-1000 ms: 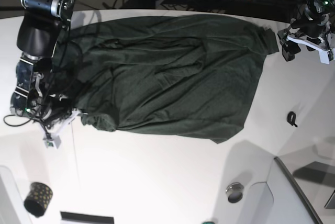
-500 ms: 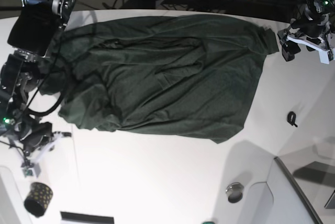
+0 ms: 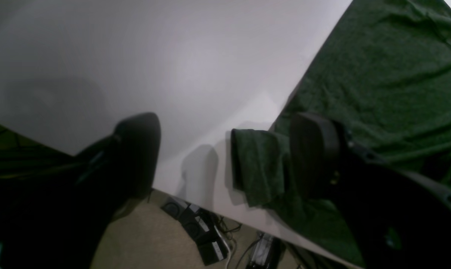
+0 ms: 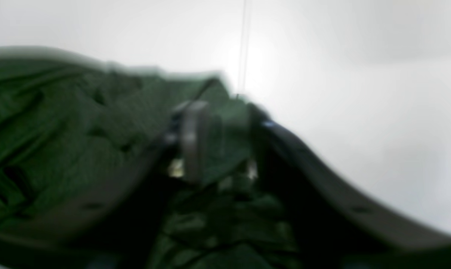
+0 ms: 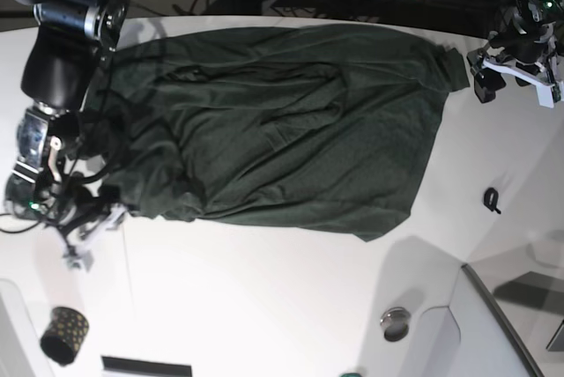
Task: Layout the t-shirt on the table in an organized manner, then fold the t-shirt properly
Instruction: 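Hold the hem corner with the right gripper while the left holds its corner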
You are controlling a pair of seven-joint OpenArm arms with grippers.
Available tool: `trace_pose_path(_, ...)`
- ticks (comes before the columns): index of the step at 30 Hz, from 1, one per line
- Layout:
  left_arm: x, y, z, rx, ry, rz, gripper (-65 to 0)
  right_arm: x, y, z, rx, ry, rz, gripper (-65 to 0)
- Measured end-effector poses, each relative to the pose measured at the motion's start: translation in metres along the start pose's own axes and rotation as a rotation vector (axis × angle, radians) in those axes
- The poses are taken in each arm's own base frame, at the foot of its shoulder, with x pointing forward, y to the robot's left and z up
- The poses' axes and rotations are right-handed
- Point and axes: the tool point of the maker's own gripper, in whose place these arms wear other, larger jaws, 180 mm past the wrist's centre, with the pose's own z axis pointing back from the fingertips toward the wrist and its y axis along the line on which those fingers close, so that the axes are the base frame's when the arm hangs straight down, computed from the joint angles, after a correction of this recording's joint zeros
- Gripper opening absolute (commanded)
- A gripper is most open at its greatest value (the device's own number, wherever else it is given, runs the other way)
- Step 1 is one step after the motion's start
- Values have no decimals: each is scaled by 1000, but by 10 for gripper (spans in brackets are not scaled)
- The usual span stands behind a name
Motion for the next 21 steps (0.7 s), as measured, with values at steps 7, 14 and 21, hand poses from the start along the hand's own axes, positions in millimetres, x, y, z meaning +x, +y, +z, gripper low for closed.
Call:
trace_pose_path(7, -1, 2, 1, 3, 2, 0, -135, -3, -24, -15, 18, -35, -174, -302)
trace_pose_path(14, -6, 3, 2, 5, 14, -1, -135, -6, -37, -17, -40, -42, -269, -302)
trace_pose_path(21, -6, 3, 2, 7, 14, -1, -135, -9, -39, -19, -47, -41, -275, -302)
